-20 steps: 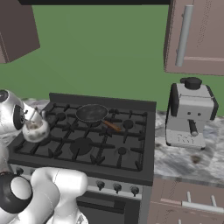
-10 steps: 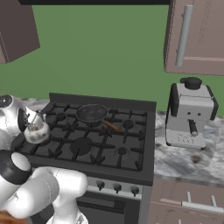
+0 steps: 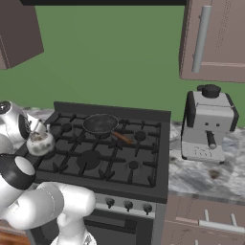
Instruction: Pick the kettle from the counter and place it on a stove burner. Then turn the burner on.
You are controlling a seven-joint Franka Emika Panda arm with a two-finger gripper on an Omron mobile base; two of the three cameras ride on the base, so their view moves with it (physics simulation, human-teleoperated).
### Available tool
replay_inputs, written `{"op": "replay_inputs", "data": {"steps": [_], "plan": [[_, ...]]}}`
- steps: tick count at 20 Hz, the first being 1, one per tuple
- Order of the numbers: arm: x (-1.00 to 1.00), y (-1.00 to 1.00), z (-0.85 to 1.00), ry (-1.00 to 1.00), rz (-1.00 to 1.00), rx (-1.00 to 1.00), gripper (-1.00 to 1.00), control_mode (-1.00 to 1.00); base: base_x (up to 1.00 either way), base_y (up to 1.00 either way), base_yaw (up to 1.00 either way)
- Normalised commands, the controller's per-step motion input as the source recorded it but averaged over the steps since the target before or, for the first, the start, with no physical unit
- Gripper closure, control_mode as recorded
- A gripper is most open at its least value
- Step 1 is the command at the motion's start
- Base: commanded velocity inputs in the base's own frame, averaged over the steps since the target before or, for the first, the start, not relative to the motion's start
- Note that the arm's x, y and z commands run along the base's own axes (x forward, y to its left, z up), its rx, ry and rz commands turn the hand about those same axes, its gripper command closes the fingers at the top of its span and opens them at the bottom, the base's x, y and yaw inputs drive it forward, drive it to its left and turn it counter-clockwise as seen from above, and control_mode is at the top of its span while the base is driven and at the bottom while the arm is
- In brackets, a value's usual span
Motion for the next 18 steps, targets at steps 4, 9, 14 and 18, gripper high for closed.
{"op": "replay_inputs", "data": {"steps": [4,9,14,18], "plan": [[0.0,0.0,0.0,0.01,0.0,0.0,-1.0,-1.0,0.0,0.0,0.0],[0.0,0.0,0.0,0.0,0.0,0.0,-1.0,-1.0,0.0,0.0,0.0],[0.0,0.0,0.12,-0.01,0.0,0.0,-1.0,-1.0,0.0,0.0,0.0],[-0.02,0.0,0.4,-0.05,0.0,0.0,-1.0,-1.0,0.0,0.0,0.0]]}}
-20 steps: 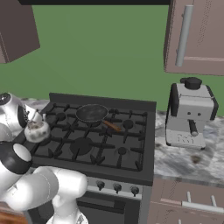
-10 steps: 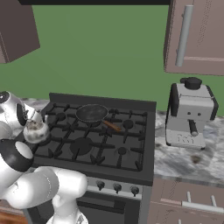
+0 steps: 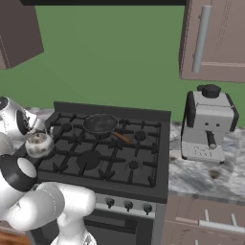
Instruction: Pick the kettle from the counter and place it on a stove burner. Then turn the burner on.
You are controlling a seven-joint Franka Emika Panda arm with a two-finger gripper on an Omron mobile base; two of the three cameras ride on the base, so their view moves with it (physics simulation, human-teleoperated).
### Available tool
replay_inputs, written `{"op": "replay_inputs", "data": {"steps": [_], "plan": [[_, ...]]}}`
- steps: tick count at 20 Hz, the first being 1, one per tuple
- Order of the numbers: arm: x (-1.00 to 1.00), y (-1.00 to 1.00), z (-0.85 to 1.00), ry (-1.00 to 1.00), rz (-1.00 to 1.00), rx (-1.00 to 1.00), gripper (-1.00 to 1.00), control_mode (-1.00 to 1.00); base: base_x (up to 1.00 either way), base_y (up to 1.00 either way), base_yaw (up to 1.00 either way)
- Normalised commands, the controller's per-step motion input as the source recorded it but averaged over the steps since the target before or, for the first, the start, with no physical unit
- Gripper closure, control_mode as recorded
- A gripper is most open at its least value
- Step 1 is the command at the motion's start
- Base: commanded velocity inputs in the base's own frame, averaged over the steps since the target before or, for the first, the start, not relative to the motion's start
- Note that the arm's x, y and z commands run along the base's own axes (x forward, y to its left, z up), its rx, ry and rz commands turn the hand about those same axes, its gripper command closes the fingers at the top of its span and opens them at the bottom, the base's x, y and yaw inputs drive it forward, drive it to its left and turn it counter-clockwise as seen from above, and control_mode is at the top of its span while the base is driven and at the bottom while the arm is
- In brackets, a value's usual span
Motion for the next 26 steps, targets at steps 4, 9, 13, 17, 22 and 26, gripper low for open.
{"op": "replay_inputs", "data": {"steps": [4,9,13,17,22,26], "plan": [[-0.41,0.0,0.42,-0.08,0.0,0.0,-1.0,-1.0,0.0,0.0,0.0],[-0.94,0.0,0.0,-0.03,0.01,-0.06,-1.0,-1.0,0.0,0.0,0.0],[-1.0,0.0,-0.33,-0.02,0.06,-0.07,-1.0,-1.0,0.0,0.0,0.0],[-1.0,0.0,-0.39,-0.03,0.09,-0.09,-1.0,-1.0,0.0,0.0,0.0],[-1.0,0.0,-0.55,-0.02,0.15,-0.09,-1.0,-1.0,0.0,0.0,0.0],[-1.0,-0.01,-0.7,-0.05,0.19,-0.07,-1.0,-1.0,0.0,0.0,0.0]]}}
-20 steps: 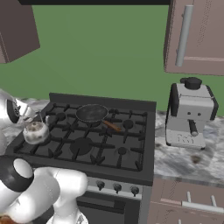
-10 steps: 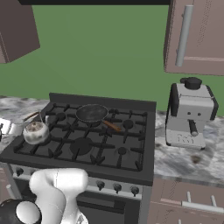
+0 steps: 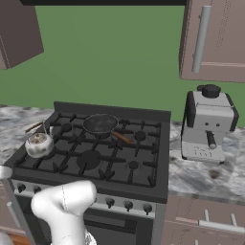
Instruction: Pick the kettle from the counter and place it on a stove burner. Then turn the burner on.
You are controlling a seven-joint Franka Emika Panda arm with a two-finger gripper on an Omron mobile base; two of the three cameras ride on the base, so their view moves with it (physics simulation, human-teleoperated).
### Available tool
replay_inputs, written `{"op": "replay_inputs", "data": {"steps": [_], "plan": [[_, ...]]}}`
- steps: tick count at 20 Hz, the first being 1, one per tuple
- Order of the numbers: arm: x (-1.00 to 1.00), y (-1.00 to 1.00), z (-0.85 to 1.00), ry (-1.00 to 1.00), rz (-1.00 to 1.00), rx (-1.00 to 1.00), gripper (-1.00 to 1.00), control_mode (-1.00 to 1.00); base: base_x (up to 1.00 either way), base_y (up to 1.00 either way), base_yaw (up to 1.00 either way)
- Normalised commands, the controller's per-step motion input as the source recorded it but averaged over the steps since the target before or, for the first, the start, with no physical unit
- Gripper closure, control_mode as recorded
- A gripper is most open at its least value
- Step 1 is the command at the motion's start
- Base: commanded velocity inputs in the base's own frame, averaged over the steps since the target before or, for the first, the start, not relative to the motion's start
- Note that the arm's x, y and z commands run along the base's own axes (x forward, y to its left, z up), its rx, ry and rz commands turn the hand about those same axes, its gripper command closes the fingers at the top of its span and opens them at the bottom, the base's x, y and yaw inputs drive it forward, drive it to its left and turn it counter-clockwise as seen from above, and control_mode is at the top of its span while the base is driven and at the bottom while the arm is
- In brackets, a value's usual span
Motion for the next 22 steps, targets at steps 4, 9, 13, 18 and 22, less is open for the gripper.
{"op": "replay_inputs", "data": {"steps": [4,9,13,18,22], "plan": [[-0.98,-0.06,-0.74,-0.15,0.21,-0.02,-1.0,-1.0,0.0,0.0,0.0],[-0.61,-0.29,-0.54,-0.3,0.15,-0.01,-1.0,-1.0,0.0,0.0,0.0],[-0.2,-0.32,-0.33,-0.31,0.06,0.05,-1.0,-1.0,0.0,0.0,0.0],[0.0,-0.25,-0.24,-0.34,0.0,0.33,-1.0,-1.0,0.0,0.0,0.0],[0.0,0.0,-0.04,-0.11,0.0,0.22,-1.0,-1.0,0.0,0.0,0.0]]}}
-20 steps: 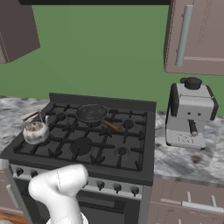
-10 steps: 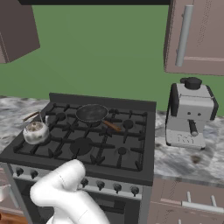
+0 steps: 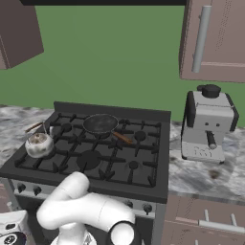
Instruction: Pick the kettle from the counter and place it on a stove burner. Then turn the burner on.
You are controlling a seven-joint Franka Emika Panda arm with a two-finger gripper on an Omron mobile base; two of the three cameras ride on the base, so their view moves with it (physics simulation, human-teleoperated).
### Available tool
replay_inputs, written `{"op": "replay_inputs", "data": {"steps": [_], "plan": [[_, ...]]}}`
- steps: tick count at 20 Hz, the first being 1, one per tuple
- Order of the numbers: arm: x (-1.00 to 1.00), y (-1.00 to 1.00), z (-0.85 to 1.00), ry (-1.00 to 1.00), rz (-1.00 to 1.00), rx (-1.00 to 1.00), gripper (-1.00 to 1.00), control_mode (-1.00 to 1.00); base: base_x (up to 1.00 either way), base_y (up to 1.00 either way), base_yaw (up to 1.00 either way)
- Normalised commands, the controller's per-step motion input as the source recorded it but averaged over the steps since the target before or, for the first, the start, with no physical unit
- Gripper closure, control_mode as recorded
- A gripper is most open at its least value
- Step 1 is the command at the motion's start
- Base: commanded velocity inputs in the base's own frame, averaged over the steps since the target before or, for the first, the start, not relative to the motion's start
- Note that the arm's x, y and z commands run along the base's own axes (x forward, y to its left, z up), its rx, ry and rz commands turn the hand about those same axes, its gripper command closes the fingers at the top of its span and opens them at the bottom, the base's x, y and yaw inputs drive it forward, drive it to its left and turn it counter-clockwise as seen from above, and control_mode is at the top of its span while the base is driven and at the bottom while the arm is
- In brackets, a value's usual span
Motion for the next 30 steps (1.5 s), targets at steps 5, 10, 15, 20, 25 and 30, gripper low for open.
{"op": "replay_inputs", "data": {"steps": [5,10,15,20,25,30], "plan": [[0.06,0.32,0.0,-0.01,-0.03,0.0,-1.0,-1.0,0.0,0.0,0.0],[0.22,0.52,0.0,-0.02,-0.12,0.04,-1.0,-1.0,0.0,0.0,0.0],[0.17,0.21,-0.02,-0.01,-0.09,0.07,-1.0,-1.0,0.0,0.0,0.0],[0.0,0.0,0.0,0.0,-0.01,0.01,-1.0,-1.0,0.0,0.0,0.0],[0.15,0.0,0.0,0.0,0.0,0.0,-1.0,-1.0,0.0,0.0,0.0],[0.21,-0.07,0.0,0.0,0.0,0.0,-1.0,-1.0,0.0,0.0,0.0]]}}
